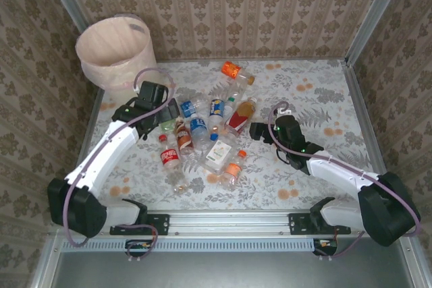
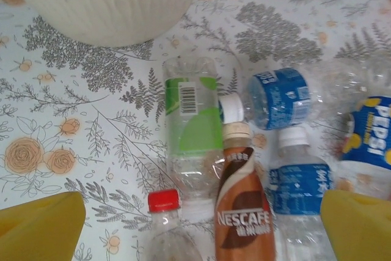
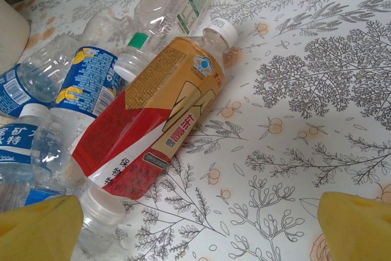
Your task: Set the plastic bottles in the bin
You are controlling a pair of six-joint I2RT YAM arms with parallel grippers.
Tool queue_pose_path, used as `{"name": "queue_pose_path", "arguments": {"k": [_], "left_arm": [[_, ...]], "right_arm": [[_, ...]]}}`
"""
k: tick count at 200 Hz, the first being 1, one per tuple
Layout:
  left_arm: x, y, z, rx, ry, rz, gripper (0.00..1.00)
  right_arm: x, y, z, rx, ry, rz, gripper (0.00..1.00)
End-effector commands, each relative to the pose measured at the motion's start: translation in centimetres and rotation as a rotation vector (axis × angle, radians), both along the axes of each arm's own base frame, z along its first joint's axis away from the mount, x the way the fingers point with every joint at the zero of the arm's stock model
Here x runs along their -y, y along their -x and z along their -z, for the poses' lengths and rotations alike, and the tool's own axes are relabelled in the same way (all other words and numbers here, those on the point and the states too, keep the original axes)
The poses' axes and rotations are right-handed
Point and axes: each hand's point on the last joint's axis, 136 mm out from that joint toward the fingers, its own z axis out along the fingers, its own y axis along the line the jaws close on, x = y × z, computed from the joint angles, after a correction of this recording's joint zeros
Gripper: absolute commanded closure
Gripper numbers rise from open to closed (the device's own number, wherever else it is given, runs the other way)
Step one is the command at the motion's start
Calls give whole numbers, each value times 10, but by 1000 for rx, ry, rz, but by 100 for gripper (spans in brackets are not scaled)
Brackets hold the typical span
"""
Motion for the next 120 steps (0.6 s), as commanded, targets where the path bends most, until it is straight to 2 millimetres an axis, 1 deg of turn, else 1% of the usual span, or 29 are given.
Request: {"name": "queue_pose_path", "arguments": {"k": [1,29,52,64,80,106,120], "left_arm": [[4,-15,27,-63,1,42,0],[5,-40,51,-74,-17,73,2],[-3,-53,72,-101,-24,59,5],[-4,-58,80,-103,-6,61,5],[-1,-62,92,-107,21,82,7],[-2,-64,110,-129,13,92,8],[-7,-63,119,-146,5,79,10]], "right_arm": [[-5,-7,-16,32,-27,-7,0],[-3,-5,-18,33,-20,-4,0],[0,-3,-18,31,-8,-2,0],[2,-2,-18,31,0,3,0],[3,-1,-18,33,4,6,0],[5,0,-17,31,12,8,0],[5,-1,-17,32,12,10,0]]}}
